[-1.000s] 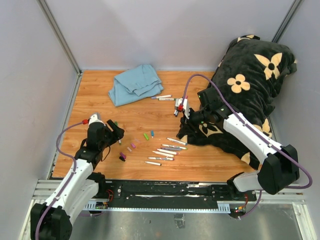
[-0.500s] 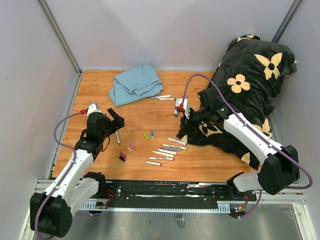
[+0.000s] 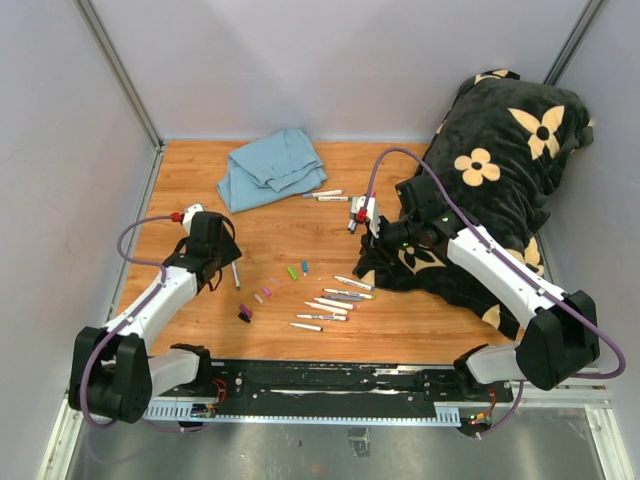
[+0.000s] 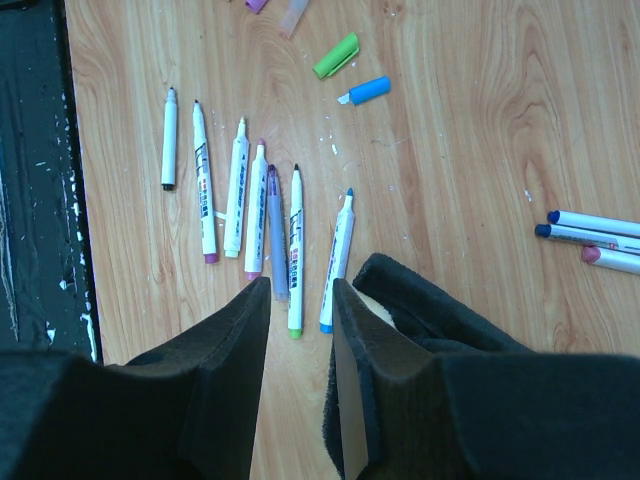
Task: Open the pen caps
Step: Pick up the pen from the center of the board.
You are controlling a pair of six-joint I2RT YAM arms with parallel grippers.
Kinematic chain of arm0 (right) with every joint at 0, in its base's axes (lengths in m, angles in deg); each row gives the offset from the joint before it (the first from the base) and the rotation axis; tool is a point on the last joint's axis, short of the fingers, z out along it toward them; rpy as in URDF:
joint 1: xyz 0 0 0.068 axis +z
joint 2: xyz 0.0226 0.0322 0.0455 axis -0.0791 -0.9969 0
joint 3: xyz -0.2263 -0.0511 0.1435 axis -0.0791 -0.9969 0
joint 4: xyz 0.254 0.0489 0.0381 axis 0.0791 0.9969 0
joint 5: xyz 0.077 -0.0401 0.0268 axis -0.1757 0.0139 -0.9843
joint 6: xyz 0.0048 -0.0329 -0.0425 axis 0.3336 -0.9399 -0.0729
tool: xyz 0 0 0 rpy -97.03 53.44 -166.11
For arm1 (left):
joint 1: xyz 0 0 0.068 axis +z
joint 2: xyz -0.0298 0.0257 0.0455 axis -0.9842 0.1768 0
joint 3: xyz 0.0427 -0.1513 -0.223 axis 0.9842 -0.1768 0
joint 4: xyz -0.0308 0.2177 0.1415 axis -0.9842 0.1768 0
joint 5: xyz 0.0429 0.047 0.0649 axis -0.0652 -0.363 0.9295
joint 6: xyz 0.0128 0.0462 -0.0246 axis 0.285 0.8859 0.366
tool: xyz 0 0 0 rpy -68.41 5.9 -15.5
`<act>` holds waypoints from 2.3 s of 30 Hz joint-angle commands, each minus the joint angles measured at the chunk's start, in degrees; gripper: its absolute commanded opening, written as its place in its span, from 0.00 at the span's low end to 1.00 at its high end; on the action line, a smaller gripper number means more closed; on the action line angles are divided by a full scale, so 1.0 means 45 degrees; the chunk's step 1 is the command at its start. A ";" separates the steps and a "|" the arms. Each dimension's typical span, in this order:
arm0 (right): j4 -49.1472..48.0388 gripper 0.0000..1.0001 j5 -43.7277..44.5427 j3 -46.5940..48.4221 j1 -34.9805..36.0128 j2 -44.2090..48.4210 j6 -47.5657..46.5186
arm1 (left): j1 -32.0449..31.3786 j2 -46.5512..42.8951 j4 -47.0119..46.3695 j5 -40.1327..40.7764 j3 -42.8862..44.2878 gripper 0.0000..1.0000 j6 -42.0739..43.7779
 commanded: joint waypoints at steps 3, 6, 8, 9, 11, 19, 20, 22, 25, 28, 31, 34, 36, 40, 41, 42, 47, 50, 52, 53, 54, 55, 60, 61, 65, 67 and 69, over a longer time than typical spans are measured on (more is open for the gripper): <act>0.0201 0.33 -0.0244 -0.0124 -0.0291 0.0185 -0.0020 | -0.0108 0.1407 0.0298 0.0625 0.0994 0.45 0.0896; 0.0201 0.33 -0.0244 -0.0111 -0.0291 0.0206 -0.0017 | -0.0187 0.2378 0.0547 0.0791 0.1530 0.36 0.1086; 0.0201 0.33 -0.0245 -0.0127 -0.0291 0.0205 -0.0021 | -0.0292 0.3026 0.0753 0.1044 0.1809 0.33 0.1264; 0.0201 0.33 -0.0244 -0.0111 -0.0291 0.0203 -0.0034 | -0.0375 0.3312 0.0866 0.1178 0.1935 0.33 0.1360; 0.0201 0.33 -0.0258 -0.0122 -0.0291 0.0210 -0.0036 | -0.0450 0.3785 0.1027 0.1290 0.2074 0.33 0.1547; 0.0201 0.33 -0.0263 -0.0110 -0.0289 0.0228 -0.0030 | -0.0694 0.4360 0.1034 0.1401 0.2065 0.34 0.1631; 0.0201 0.33 -0.0263 -0.0126 -0.0291 0.0228 -0.0033 | -0.0708 0.4414 0.1050 0.1374 0.2065 0.34 0.1636; 0.0201 0.33 -0.0263 -0.0118 -0.0291 0.0228 -0.0035 | -0.0746 0.4559 0.1032 0.1272 0.2066 0.34 0.1622; 0.0201 0.33 -0.0284 -0.0119 -0.0291 0.0244 -0.0036 | -0.0819 0.4816 0.1050 0.1205 0.2084 0.34 0.1611; 0.0201 0.33 -0.0283 -0.0114 -0.0291 0.0242 -0.0036 | -0.0883 0.5052 0.1073 0.1195 0.2122 0.34 0.1582; 0.0211 0.33 -0.0285 -0.0110 -0.0291 0.0262 -0.0034 | -0.0956 0.5241 0.1087 0.1201 0.2161 0.29 0.1572; 0.0201 0.33 -0.0302 -0.0108 -0.0291 0.0261 -0.0036 | -0.0986 0.5357 0.1110 0.1267 0.2163 0.28 0.1553; 0.0201 0.33 -0.0318 -0.0108 -0.0291 0.0263 -0.0036 | -0.0991 0.5404 0.1135 0.1306 0.2177 0.23 0.1545; 0.0201 0.33 -0.0393 -0.0109 -0.0291 0.0305 0.0001 | -0.0995 0.5382 0.1137 0.1332 0.2235 0.13 0.1570; 0.0201 0.33 -0.0443 -0.0108 -0.0291 0.0313 0.0029 | -0.1002 0.5348 0.1129 0.1349 0.2287 0.10 0.1587; 0.0201 0.33 -0.0522 -0.0108 -0.0301 0.0342 0.0055 | -0.1006 0.5307 0.1137 0.1346 0.2358 0.09 0.1591; 0.0101 0.32 -0.1107 -0.0179 -0.0291 0.0544 0.0286 | -0.1034 0.4049 0.0676 0.1213 0.2373 0.06 0.1515; -0.0466 0.32 -0.1949 -0.0547 -0.0291 0.1185 0.0584 | -0.1063 0.2293 -0.0528 0.0098 0.1874 0.05 0.1459; -0.0950 0.34 -0.2300 -0.0833 -0.0291 0.1702 0.0922 | -0.1093 0.0973 -0.1548 -0.1470 0.1326 0.04 0.1474; -0.1193 0.35 -0.2432 -0.0982 -0.0286 0.1936 0.1121 | -0.1103 0.0277 -0.2237 -0.2424 0.0918 0.04 0.1433; -0.1504 0.38 -0.2563 -0.1121 -0.0290 0.2209 0.1336 | -0.1118 -0.0635 -0.2994 -0.3340 0.0489 0.04 0.1325; -0.1797 0.39 -0.2694 -0.1258 -0.0286 0.2473 0.1576 | -0.1168 -0.1225 -0.3780 -0.4333 -0.0044 0.04 0.1085; -0.3886 0.52 -0.3372 -0.2187 -0.0309 0.3598 0.3187 | -0.2045 -0.3850 -0.8149 -0.6737 -0.2832 0.02 -0.1103; -0.4294 0.56 -0.3459 -0.2382 -0.0310 0.3755 0.3516 | -0.2474 -0.4219 -0.8809 -0.6564 -0.3183 0.01 -0.1426; -0.5722 0.66 -0.3608 -0.2982 -0.0299 0.3663 0.4894 | -0.4362 -0.4986 -1.1011 -0.5279 -0.4318 0.01 -0.2155; -0.6437 0.70 -0.3387 -0.3248 -0.0291 0.3580 0.5706 | -0.5235 -0.5029 -1.1959 -0.4443 -0.4576 0.00 -0.2164; -0.7391 0.72 -0.3134 -0.3638 -0.0264 0.3538 0.6616 | -0.6017 -0.4838 -1.3172 -0.3628 -0.4769 0.00 -0.2108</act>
